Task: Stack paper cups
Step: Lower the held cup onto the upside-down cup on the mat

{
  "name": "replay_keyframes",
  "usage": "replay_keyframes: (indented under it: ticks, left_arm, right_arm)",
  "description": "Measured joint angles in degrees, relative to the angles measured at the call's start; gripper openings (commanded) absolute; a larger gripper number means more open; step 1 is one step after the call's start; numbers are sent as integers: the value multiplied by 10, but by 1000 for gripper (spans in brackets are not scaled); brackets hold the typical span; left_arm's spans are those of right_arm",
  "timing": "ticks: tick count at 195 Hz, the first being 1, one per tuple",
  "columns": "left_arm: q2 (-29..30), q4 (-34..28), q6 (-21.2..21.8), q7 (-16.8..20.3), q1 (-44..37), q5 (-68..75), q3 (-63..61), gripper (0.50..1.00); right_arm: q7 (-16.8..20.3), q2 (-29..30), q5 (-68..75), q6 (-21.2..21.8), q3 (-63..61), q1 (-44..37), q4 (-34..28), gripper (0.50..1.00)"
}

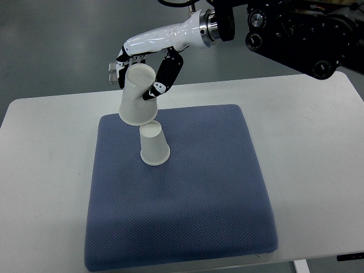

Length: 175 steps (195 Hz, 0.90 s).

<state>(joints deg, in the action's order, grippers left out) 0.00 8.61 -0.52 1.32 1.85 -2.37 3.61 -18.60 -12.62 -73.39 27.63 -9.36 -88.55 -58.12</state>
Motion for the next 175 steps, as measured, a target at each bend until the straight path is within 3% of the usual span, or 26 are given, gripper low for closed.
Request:
replay_keyframes:
  ticks: [86,175]
  left_arm:
    - [0,0,0,0,0,0,0,1000]
    - [0,0,0,0,0,0,0,1000]
  right_arm:
    - [11,69,-23,-29,41,16,48,500]
    - [11,74,-50,-22,57,16,75,500]
